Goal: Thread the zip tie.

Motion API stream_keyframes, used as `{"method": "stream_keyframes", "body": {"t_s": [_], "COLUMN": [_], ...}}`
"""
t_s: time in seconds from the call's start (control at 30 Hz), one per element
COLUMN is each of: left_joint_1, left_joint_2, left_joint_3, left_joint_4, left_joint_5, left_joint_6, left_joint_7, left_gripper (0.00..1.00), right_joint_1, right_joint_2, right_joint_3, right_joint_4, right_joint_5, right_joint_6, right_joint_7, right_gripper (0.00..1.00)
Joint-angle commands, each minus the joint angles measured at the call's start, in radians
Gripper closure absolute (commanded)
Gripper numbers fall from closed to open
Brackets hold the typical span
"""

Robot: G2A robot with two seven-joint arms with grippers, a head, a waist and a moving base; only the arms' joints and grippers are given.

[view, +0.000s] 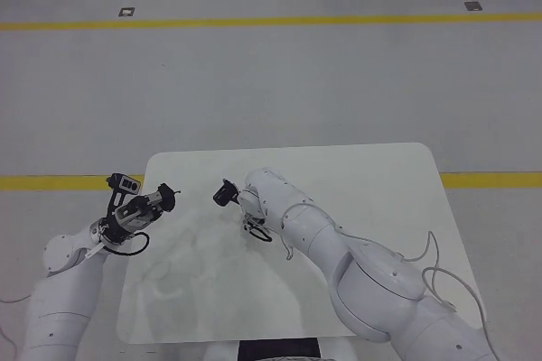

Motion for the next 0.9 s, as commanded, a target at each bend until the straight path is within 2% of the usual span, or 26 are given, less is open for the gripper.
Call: {"method": "stream_keyframes", "body": {"t_s": [0.0, 0.4, 0.87], "left_joint_1": [0.000, 0.000, 0.000], "left_joint_2": [0.000, 0.000, 0.000], "left_joint_3": [0.000, 0.000, 0.000], "left_joint_4": [0.000, 0.000, 0.000], "left_joint_5": [0.000, 0.000, 0.000], "left_joint_6": [0.000, 0.000, 0.000], "left_joint_7": [0.000, 0.000, 0.000], "left_gripper": [1.00, 1.00, 1.00], "right_joint_1": [0.001, 0.003, -0.027], "right_joint_2": [0.001, 0.027, 0.094], "right_joint_3": [0.004, 0.037, 0.103], "right_joint_4": [-0.005, -0.043, -0.163], "right_joint_5": [-0.001, -0.006, -0.010], "right_joint_6": [0.001, 0.014, -0.012], "right_joint_7": [0.004, 0.025, 0.058], "right_gripper": [1.00, 1.00, 1.00]}}
